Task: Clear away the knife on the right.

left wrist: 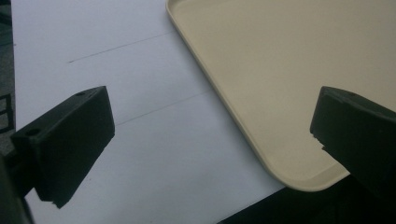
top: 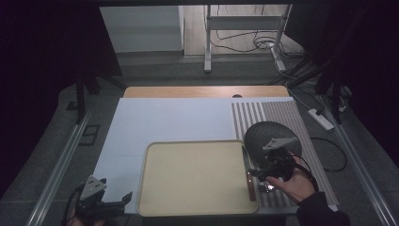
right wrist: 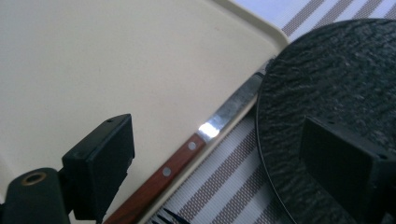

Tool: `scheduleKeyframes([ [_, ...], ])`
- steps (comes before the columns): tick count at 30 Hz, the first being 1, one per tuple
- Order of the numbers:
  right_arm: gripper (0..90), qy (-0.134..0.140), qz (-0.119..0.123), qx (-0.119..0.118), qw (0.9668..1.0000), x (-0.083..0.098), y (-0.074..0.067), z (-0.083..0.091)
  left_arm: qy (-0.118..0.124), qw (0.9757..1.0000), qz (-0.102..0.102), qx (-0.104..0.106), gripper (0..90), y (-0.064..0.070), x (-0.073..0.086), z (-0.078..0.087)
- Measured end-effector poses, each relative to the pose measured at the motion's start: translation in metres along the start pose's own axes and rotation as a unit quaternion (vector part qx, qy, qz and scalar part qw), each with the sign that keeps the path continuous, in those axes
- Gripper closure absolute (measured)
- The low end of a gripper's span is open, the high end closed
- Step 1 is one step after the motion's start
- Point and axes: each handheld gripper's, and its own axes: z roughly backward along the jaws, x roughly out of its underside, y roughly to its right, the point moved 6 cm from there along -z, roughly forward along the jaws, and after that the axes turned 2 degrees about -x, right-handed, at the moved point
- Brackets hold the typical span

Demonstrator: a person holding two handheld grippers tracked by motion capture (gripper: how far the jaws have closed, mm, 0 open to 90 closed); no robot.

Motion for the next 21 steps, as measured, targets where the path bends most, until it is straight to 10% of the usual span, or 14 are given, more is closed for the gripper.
scheduleKeyframes([
  [21, 8.3, 0.038, -0.05, 0.026, 0.9977, 0.033, 0.016, 0.036, 0.003, 1.0, 0.004, 0.002, 0.0, 0.0, 0.001, 0.001],
])
